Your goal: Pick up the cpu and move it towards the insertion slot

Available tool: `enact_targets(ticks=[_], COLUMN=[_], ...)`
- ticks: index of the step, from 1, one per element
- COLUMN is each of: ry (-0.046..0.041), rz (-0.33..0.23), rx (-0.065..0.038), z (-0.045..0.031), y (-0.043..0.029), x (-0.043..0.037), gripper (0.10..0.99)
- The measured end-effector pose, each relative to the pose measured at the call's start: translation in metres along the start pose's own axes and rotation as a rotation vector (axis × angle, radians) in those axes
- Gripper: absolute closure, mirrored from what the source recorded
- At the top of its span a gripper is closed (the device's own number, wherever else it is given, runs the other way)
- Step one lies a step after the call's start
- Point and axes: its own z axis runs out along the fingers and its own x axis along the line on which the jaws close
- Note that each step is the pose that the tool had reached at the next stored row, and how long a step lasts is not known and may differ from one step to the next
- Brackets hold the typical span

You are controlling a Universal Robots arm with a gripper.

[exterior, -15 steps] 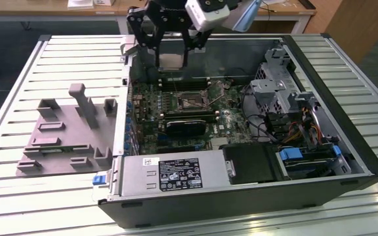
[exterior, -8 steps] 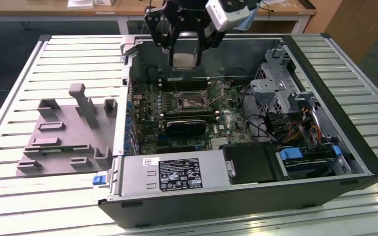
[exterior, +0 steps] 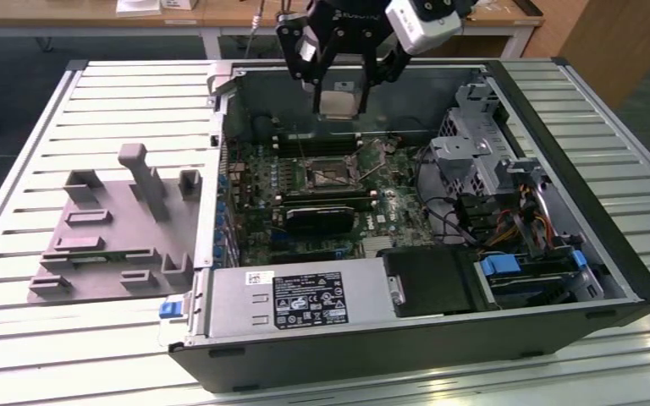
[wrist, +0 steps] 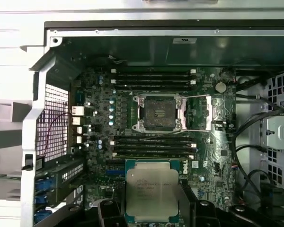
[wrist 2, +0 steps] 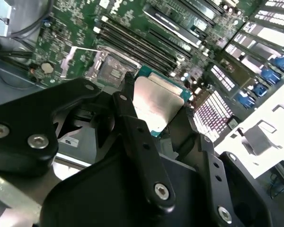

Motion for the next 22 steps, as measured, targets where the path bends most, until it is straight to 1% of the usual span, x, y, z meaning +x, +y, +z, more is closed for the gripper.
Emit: enact_targets(ticks=[5, 6, 7, 11, 17, 18, 20, 22], ry=[0.0000, -0.0015, -0.0056, -0.0325, -0.0692, -0.0719, -0.0730, -0.0735], rz=[0.000, 0.000, 0.000, -0.001, -0.003, -0.003, -0.003, -0.004], rx=[0.000, 0.000, 0.000, 0.000, 0.000, 0.000, 0.000, 0.000], z=[0.0000, 0.0002, 0.0008, 0.0034, 0.0066, 0.0073, 0.0086, 0.0100], y=[0.0001, 0.0001, 0.0001, 0.0000, -0.0001, 0.0001, 0.0018, 0.0053], x=[-0.0008, -0.0007, -0.0007, -0.0007, -0.0009, -0.0010, -0.0012, -0.0013], gripper=[0.549, 0.549, 0.549, 0.549, 0.549, 0.549, 0.549, 0.549])
